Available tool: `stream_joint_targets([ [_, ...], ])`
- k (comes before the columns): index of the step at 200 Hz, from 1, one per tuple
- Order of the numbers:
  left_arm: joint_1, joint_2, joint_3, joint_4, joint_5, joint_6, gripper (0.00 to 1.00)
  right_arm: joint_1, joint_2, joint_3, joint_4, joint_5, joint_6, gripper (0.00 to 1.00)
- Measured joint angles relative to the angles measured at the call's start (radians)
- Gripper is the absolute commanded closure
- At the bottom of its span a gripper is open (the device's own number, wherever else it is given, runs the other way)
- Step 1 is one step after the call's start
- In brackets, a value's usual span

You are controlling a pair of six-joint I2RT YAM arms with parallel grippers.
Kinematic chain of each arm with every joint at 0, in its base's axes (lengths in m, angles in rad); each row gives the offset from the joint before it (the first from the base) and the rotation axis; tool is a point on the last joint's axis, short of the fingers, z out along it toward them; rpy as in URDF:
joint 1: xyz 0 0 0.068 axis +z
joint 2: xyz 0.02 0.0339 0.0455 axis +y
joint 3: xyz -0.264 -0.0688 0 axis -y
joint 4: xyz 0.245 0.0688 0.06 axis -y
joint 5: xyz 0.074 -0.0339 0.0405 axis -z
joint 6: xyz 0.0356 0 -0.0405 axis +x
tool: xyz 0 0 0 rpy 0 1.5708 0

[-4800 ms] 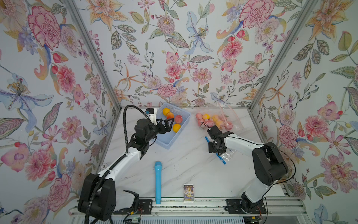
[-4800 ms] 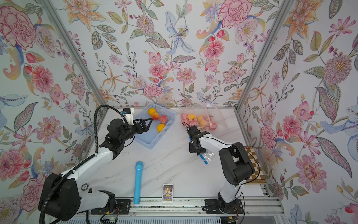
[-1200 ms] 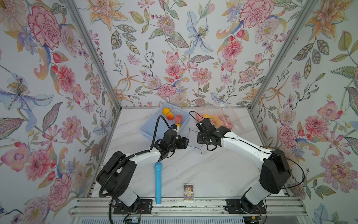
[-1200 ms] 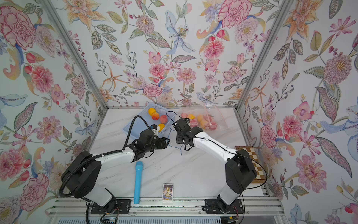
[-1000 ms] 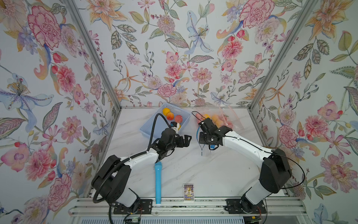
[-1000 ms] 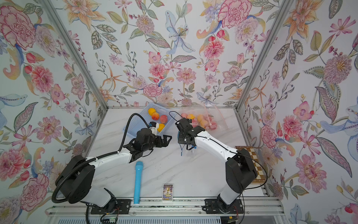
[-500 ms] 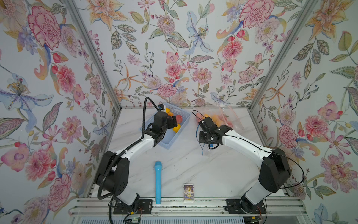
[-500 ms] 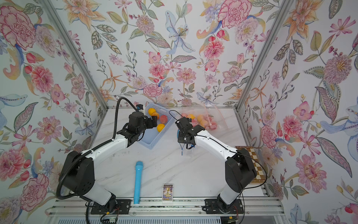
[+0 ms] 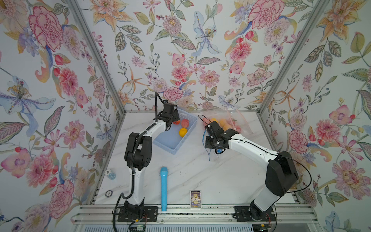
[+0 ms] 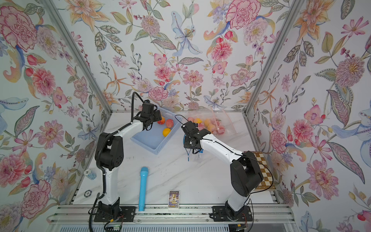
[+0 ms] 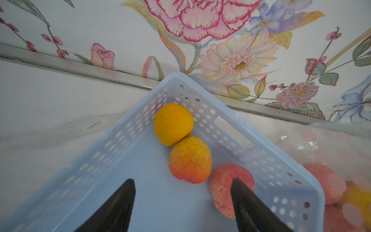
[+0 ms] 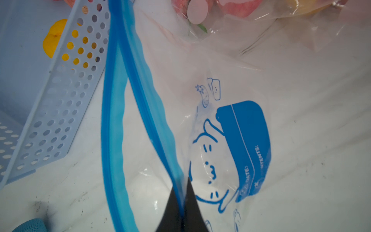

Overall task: Place the peach in a zip-top bag and seal the zipper
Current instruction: Pick up the peach from the basket.

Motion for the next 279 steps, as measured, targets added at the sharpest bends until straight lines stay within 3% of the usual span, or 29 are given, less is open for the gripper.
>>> stream_joint_targets([
  [56,0.001,0.145,0.148,-0.07,0.039,-0.042,0.29,0.0,0.0,0.012,-0.001,-0.004,0.0,1.0],
  [171,0.015,0.282,0.282,-0.119,0.079,-0.072,0.31,0.0,0.0,0.013,-0.002,-0.003,0.0,1.0],
  [279,0.02,0.296,0.297,-0.11,0.106,-0.078,0.49,-0.002,0.0,0.013,0.008,-0.01,0.0,1.0],
])
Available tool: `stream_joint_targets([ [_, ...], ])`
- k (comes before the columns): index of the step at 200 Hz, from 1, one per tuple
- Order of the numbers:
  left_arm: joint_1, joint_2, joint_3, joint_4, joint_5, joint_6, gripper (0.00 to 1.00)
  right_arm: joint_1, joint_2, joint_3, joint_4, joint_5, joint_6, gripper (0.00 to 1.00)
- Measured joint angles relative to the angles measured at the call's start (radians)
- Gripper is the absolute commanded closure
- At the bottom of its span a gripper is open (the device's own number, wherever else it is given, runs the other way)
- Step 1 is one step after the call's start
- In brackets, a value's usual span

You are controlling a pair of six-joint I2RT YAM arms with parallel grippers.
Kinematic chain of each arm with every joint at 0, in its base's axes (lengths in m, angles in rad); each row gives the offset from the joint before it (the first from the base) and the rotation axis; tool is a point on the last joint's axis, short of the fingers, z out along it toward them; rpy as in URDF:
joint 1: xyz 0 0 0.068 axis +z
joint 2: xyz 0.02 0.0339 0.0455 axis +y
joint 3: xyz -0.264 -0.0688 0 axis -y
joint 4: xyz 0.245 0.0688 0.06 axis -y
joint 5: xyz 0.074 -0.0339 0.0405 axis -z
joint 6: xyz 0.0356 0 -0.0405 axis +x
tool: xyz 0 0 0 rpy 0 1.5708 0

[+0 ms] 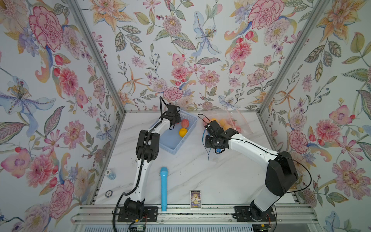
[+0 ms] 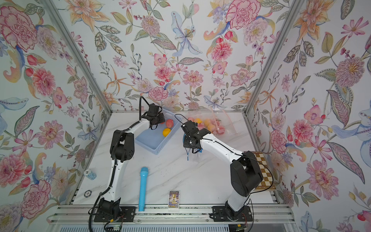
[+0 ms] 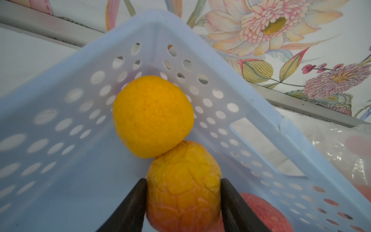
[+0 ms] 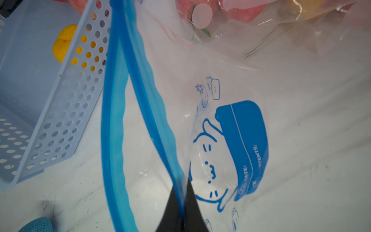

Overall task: Place the peach in a zip-top bag and seal the zipper
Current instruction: Pick up the peach from the basket, then place the peach in the zipper food storage bag.

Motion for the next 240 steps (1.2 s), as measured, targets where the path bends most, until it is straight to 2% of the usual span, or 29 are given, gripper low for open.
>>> stream_joint_targets([
  [31,0.0,-0.042,-0.086,0.056,0.006,0.003,0.49,-0.002,0.0,0.0,0.008,-0.005,-0.004,1.0],
  [62,0.0,-0.159,-0.265,0.106,0.031,0.007,0.5,-0.01,0.0,0.0,0.027,-0.018,-0.015,1.0],
  [100,0.001,-0.376,-0.518,0.204,0.091,0.006,0.51,-0.029,0.0,0.0,0.071,-0.079,-0.029,1.0],
  [162,-0.015,-0.76,-0.878,0.412,0.262,-0.039,0.51,-0.058,0.0,-0.006,0.169,-0.216,-0.046,1.0],
  [202,-0.109,-0.917,-1.006,0.47,0.327,-0.062,0.51,-0.065,0.0,-0.018,0.219,-0.282,-0.056,1.0],
  [240,-0.209,-0.996,-1.03,0.521,0.381,-0.082,0.51,-0.064,0.0,-0.026,0.237,-0.308,-0.066,1.0],
])
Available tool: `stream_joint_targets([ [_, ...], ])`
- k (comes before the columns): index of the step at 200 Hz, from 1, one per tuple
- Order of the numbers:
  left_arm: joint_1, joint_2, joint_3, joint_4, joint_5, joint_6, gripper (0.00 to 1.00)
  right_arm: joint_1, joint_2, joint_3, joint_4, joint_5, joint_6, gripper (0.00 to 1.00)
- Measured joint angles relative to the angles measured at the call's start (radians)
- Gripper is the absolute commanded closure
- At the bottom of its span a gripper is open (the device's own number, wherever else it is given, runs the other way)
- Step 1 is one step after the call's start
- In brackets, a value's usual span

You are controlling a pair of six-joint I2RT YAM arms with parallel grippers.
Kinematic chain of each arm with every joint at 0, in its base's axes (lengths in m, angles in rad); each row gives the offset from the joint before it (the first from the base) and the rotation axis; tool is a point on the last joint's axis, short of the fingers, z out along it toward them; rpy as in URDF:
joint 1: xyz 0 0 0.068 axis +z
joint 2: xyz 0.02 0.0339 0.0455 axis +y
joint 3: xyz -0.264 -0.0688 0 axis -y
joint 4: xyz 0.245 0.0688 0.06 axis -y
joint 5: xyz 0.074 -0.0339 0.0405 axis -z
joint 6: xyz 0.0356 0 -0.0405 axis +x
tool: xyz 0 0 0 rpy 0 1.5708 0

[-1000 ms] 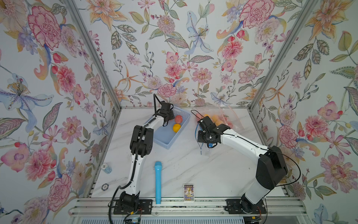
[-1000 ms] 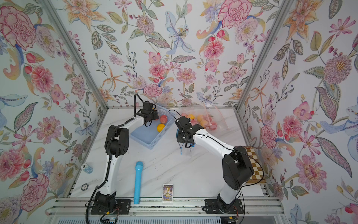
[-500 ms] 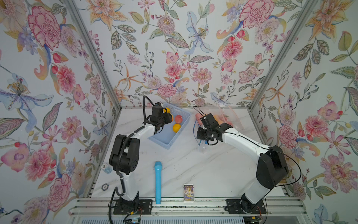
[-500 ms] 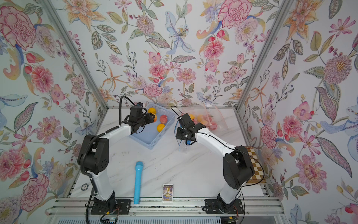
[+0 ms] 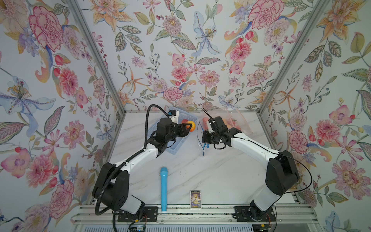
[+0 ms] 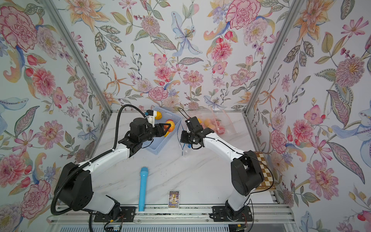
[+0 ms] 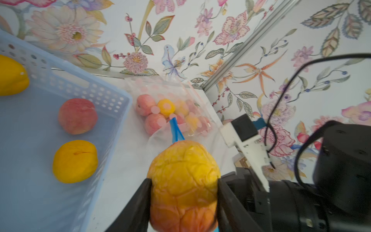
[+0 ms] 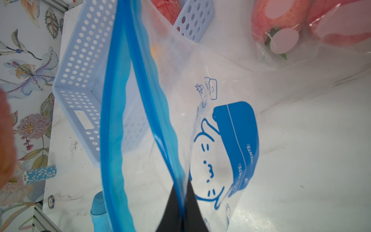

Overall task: Place the peach in a zip-top bag and seal the zipper
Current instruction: Place the peach in the zipper food storage bag.

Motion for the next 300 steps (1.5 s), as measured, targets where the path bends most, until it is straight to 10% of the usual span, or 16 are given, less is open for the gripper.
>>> stream_joint_targets([
  [118,-0.062,0.122,0.027,-0.034,0.051,0.018,0.51,0.01,0.0,-0.002,0.0,-0.008,-0.026,1.0],
  [243,-0.105,0.174,0.124,-0.277,-0.205,0.177,0.49,0.065,0.024,0.053,-0.011,0.008,-0.037,1.0],
  [300,-0.125,0.216,0.155,-0.344,-0.278,0.217,0.23,0.075,0.024,0.062,-0.008,0.012,-0.032,1.0],
])
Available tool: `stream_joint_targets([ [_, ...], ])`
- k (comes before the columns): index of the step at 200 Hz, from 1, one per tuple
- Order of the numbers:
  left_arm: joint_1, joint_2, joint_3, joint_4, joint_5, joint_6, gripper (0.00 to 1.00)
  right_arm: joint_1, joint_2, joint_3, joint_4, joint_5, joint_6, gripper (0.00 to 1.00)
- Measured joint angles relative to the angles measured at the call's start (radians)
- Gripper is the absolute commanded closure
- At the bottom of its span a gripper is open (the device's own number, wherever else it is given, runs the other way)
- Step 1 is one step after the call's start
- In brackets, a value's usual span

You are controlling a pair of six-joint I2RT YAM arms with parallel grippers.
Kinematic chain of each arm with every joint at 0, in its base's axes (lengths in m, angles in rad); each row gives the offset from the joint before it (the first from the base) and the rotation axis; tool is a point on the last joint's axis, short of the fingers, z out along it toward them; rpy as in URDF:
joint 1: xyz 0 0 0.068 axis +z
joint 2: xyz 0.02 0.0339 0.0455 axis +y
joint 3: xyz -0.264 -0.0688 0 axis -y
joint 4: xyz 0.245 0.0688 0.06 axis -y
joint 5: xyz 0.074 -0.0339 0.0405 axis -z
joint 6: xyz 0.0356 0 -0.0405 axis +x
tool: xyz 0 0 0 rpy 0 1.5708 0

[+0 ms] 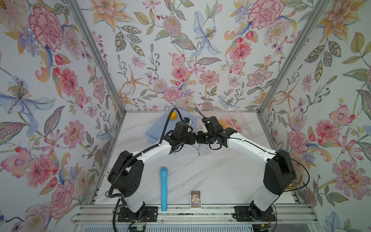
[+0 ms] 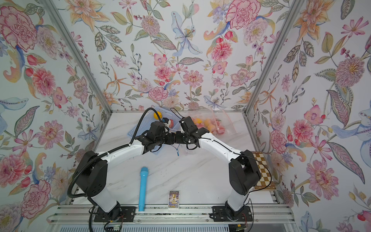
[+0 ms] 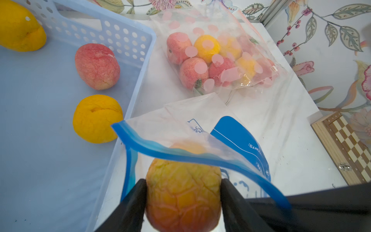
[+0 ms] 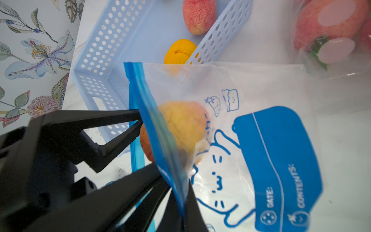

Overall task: Place the peach in a zip-top bag and seal the zipper
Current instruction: Place the peach in the zipper food storage bag, then pick up the peach from the basket.

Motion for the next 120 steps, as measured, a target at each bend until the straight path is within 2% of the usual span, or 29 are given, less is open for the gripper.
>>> stream_joint_targets([
  [19,0.0,0.0,0.0,-0.005,-0.005,-0.003,0.09,-0.011,0.0,-0.002,-0.003,0.011,0.017,1.0],
  [26,0.0,0.0,0.0,-0.005,-0.002,-0.006,0.08,-0.019,0.0,-0.006,-0.002,0.016,0.026,1.0],
  [78,0.003,-0.095,-0.011,0.008,0.026,-0.018,0.08,-0.054,0.0,-0.051,-0.004,0.035,0.065,1.0],
  [120,0.053,-0.187,-0.031,0.057,0.02,-0.029,0.08,-0.054,0.0,-0.051,-0.004,0.041,0.069,1.0],
])
